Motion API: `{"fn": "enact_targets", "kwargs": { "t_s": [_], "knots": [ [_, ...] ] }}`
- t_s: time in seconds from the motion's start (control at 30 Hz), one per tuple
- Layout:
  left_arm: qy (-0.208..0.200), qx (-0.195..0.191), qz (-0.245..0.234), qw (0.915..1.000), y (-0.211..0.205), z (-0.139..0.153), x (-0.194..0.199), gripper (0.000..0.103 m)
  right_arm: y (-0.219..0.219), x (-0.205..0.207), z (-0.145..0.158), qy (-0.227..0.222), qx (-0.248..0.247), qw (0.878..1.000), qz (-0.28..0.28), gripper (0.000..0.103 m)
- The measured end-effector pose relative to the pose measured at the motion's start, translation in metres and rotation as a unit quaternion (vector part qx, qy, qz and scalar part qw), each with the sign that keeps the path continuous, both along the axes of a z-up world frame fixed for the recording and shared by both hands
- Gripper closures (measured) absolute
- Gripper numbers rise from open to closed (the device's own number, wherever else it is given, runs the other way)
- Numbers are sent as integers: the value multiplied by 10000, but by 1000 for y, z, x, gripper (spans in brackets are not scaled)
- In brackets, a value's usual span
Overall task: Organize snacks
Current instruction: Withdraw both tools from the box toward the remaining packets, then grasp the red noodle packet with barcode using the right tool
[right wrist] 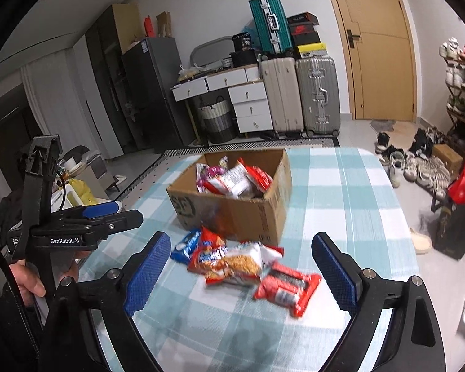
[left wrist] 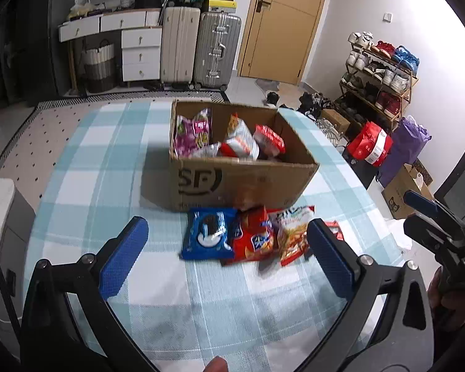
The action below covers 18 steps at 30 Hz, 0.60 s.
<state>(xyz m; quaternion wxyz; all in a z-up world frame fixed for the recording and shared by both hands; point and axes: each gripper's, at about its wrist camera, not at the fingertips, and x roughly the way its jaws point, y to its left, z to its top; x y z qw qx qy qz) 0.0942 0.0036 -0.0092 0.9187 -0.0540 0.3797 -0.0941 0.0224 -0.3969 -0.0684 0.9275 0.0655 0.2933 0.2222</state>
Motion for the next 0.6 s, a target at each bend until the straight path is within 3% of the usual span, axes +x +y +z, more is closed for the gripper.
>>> {"fn": "enact_targets", "kwargs": {
  "t_s": [0.6],
  "knots": [
    [576,-153,-96,9982,-4,-72,7,1,-12,22,-84,787,-193,9964,-268,9]
  ]
}}
